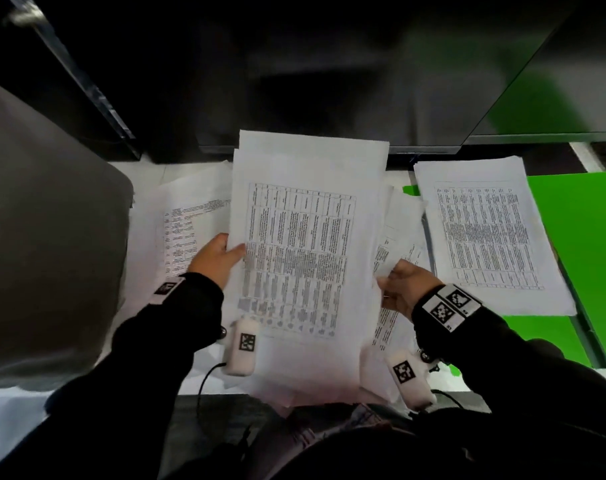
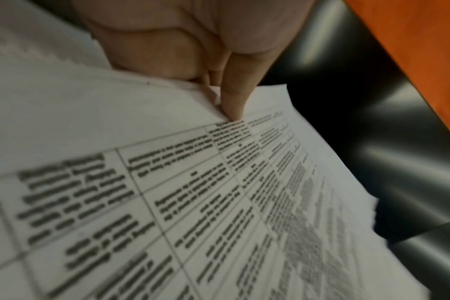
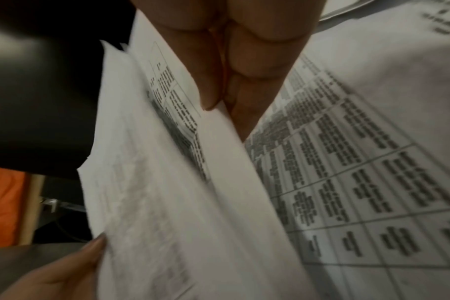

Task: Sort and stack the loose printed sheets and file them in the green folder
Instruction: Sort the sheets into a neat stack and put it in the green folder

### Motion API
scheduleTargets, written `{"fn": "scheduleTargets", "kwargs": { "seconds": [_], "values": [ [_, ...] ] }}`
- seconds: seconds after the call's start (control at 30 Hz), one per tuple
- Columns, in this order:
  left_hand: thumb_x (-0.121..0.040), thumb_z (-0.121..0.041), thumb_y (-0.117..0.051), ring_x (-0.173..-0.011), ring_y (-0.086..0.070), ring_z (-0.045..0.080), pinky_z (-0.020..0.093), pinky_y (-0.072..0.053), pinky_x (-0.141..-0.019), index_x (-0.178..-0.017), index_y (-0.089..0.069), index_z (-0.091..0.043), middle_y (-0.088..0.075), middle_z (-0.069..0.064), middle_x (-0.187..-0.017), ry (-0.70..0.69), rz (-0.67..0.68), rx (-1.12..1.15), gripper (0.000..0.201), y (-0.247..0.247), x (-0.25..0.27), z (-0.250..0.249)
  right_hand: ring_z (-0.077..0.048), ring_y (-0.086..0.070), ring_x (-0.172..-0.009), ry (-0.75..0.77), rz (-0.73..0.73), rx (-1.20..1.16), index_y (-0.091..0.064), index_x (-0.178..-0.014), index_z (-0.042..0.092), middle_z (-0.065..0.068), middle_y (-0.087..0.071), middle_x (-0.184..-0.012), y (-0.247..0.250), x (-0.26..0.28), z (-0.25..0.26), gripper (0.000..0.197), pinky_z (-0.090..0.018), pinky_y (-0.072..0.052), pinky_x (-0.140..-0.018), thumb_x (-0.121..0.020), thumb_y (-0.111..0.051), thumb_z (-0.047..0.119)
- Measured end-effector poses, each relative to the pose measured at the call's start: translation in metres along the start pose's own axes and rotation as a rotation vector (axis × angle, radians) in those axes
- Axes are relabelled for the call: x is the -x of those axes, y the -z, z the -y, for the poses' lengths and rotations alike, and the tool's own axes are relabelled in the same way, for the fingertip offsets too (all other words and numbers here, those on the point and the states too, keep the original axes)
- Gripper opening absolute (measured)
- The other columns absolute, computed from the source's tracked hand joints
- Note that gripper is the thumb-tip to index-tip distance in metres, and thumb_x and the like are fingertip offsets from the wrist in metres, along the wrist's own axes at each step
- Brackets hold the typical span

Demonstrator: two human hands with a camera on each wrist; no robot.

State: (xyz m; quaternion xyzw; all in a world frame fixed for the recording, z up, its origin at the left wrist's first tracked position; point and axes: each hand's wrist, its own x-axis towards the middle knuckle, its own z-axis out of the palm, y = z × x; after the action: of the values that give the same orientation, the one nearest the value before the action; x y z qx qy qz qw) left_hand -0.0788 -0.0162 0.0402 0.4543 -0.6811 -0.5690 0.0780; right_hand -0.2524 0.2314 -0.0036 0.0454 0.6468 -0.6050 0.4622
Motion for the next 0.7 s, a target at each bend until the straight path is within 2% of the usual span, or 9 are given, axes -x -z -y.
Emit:
{"fn": "scheduleTargets", "kwargs": {
  "seconds": [0.07, 0.13, 0.2, 0.3, 0.33, 0.43, 0.5, 0.63, 0.7],
  "values": [
    [-0.090, -0.025, -0.057, -0.098, -0.059, 0.023, 0.032, -0.046, -0.088, -0.121, -0.051, -0.015, -0.061, 0.003, -0.110, 0.064, -0.006, 0.024, 0.033, -0.015, 0.005, 0.007, -0.014, -0.069, -0.055, -0.004, 0.013, 0.030, -0.066, -0.087, 0.009, 0.002, -0.072, -0.063, -0.004, 0.002, 0.005, 0.040, -0.026, -0.056, -0.050, -0.083, -0.040, -0.021],
    [-0.087, -0.025, -0.061, -0.101, -0.060, 0.024, 0.037, -0.046, -0.096, -0.129, -0.045, -0.018, -0.061, 0.006, -0.113, 0.107, -0.010, 0.124, 0.045, -0.027, 0.011, 0.011, -0.020, -0.070, -0.064, -0.021, -0.040, 0.042, -0.067, -0.093, 0.011, -0.003, -0.074, -0.070, -0.007, 0.000, 0.011, 0.039, -0.031, -0.058, -0.062, -0.085, -0.041, -0.016],
    [-0.087, -0.020, -0.062, -0.105, -0.057, 0.022, 0.034, -0.041, -0.100, -0.134, -0.040, -0.019, -0.058, 0.005, -0.116, 0.114, -0.006, 0.195, 0.051, -0.036, 0.015, 0.016, -0.027, -0.067, -0.084, -0.037, -0.102, -0.013, -0.070, -0.091, 0.014, -0.010, -0.073, -0.087, -0.005, 0.000, 0.015, 0.016, -0.038, -0.053, -0.083, -0.089, -0.054, 0.016],
    [-0.091, -0.019, -0.055, -0.108, -0.053, 0.016, 0.030, -0.037, -0.099, -0.132, -0.047, -0.019, -0.056, -0.006, -0.117, 0.097, 0.021, 0.161, 0.042, -0.044, 0.023, 0.023, -0.025, -0.065, -0.100, -0.058, -0.164, 0.101, -0.066, -0.108, 0.019, -0.004, -0.070, -0.109, 0.003, 0.004, 0.018, 0.068, -0.041, -0.049, -0.092, -0.064, -0.062, 0.072],
    [-0.092, -0.020, -0.054, -0.109, -0.054, 0.015, 0.031, -0.037, -0.100, -0.128, -0.050, -0.020, -0.057, -0.008, -0.116, 0.092, 0.047, 0.136, 0.036, -0.047, 0.026, 0.025, -0.023, -0.064, -0.099, -0.021, -0.133, 0.271, -0.061, -0.112, 0.020, -0.002, -0.068, -0.110, 0.002, 0.005, 0.018, 0.068, -0.038, -0.050, -0.089, -0.065, -0.063, 0.070],
    [-0.091, -0.023, -0.055, -0.104, -0.059, 0.017, 0.030, -0.043, -0.094, -0.110, -0.060, -0.024, -0.063, -0.006, -0.108, 0.081, 0.107, 0.095, 0.019, -0.052, 0.029, 0.030, -0.026, -0.061, -0.099, 0.059, -0.135, 0.774, -0.052, -0.116, 0.012, -0.004, -0.063, -0.103, 0.002, 0.010, 0.013, 0.042, -0.028, -0.048, -0.078, -0.082, -0.067, 0.031],
    [-0.089, -0.026, -0.059, -0.098, -0.059, 0.019, 0.029, -0.045, -0.087, -0.096, -0.062, -0.024, -0.064, -0.002, -0.102, 0.062, 0.021, 0.013, 0.008, -0.047, 0.024, 0.035, -0.028, -0.061, -0.102, 0.027, -0.229, 0.869, -0.053, -0.116, 0.006, -0.010, -0.064, -0.105, 0.005, 0.009, 0.009, 0.041, -0.027, -0.044, -0.079, -0.082, -0.068, 0.024],
    [-0.076, -0.033, -0.072, -0.108, -0.057, 0.028, 0.041, -0.046, -0.097, -0.110, -0.058, -0.022, -0.056, 0.010, -0.123, 0.178, -0.351, -0.212, 0.039, -0.013, 0.002, 0.059, -0.029, -0.058, -0.111, -0.151, -0.287, 0.870, -0.047, -0.128, 0.007, -0.013, -0.060, -0.124, 0.014, 0.009, 0.003, 0.054, -0.034, -0.045, -0.093, -0.082, -0.068, 0.027],
    [-0.073, -0.035, -0.074, -0.108, -0.058, 0.030, 0.036, -0.044, -0.096, -0.120, -0.051, -0.020, -0.056, 0.012, -0.125, 0.303, -0.434, -0.196, 0.054, 0.000, -0.005, 0.067, -0.030, -0.055, -0.115, -0.215, -0.272, 0.904, -0.042, -0.131, 0.006, -0.013, -0.057, -0.129, 0.016, 0.010, 0.001, 0.057, -0.035, -0.043, -0.097, -0.084, -0.065, 0.029]
  ]
}}
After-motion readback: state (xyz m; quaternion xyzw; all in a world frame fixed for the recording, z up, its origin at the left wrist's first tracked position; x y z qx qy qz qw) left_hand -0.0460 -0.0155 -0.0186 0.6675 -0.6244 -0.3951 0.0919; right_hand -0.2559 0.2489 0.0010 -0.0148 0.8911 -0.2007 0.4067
